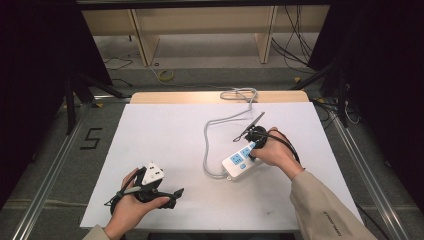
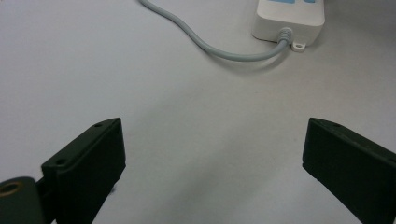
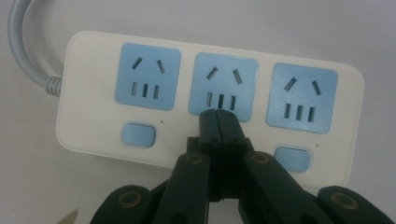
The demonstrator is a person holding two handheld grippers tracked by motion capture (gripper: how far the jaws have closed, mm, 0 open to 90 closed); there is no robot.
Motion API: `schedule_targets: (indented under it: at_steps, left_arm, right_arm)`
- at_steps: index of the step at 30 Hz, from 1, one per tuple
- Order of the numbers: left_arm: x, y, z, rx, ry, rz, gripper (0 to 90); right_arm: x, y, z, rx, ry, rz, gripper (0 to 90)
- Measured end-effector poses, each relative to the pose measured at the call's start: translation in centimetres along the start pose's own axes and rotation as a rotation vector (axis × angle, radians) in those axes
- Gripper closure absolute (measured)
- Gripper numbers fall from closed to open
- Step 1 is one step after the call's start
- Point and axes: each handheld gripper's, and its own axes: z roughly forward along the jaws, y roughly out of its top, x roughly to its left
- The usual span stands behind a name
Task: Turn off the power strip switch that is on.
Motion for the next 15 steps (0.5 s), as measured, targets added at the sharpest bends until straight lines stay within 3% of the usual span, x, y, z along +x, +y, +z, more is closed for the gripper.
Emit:
schedule_targets:
  at_steps: [15]
  left_arm:
    - [0.01, 0.0, -0.01, 0.0, 0.001, -0.003, 5.4]
  right_arm:
    - [0.11, 0.01, -0.01, 0.0, -0.002, -0.002, 90.0]
